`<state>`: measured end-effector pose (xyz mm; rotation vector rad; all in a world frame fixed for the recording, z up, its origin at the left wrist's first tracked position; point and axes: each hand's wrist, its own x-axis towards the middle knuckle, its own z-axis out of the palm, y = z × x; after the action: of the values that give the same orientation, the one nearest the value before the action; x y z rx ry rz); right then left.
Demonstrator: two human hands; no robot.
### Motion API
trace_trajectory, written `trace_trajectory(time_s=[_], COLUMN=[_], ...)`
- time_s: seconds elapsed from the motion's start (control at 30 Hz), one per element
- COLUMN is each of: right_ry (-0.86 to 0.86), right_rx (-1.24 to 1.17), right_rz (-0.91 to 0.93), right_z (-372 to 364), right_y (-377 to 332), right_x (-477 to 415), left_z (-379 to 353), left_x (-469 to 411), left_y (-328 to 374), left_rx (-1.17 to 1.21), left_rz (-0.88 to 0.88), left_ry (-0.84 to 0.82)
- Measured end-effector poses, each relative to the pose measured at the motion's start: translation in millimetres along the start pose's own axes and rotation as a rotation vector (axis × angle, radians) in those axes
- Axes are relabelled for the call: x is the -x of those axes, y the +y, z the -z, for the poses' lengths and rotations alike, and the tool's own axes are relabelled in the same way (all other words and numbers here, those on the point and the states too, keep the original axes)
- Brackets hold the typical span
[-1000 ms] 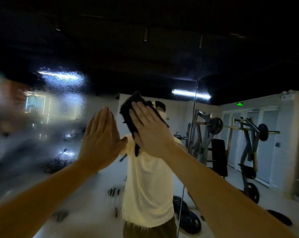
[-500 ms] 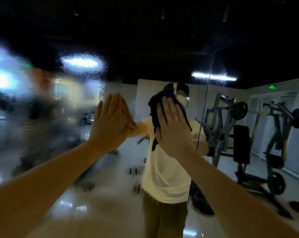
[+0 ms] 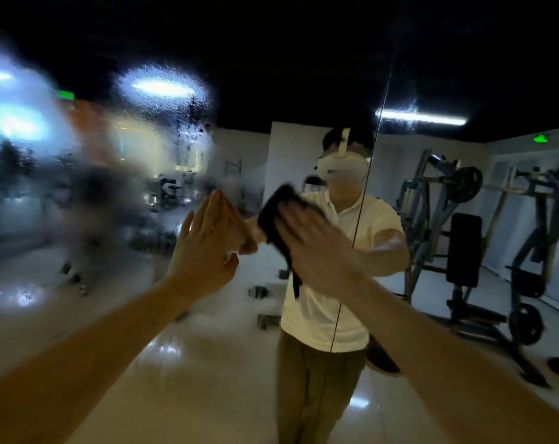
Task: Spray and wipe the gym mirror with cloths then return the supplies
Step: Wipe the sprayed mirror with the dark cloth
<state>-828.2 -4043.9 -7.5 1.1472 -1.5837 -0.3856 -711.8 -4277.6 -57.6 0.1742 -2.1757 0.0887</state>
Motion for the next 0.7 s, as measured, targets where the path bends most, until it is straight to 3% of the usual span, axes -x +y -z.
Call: trace_trajectory(time_s=[0.1, 0.17, 0.4, 0.7], right_ry=[0.115, 0.178, 0.03, -0.076], right_rx=[-0.023, -0.102, -0.155, -0.241], right_rz=[-0.338, -0.453, -0.09, 0.117], right_z=[21, 21, -32, -73], right_y=[36, 33, -59, -151], right_x=[-27, -33, 23, 92], left_z=[8, 10, -17, -60], left_x=[0, 5, 63, 136], left_y=[0, 5, 31, 47], left_rx=[-0.001, 0.018, 0.091, 0.169], left_rz=[0.013, 0.055, 0.155, 0.227], left_ry=[-0.031, -0.023, -0.068, -0.092])
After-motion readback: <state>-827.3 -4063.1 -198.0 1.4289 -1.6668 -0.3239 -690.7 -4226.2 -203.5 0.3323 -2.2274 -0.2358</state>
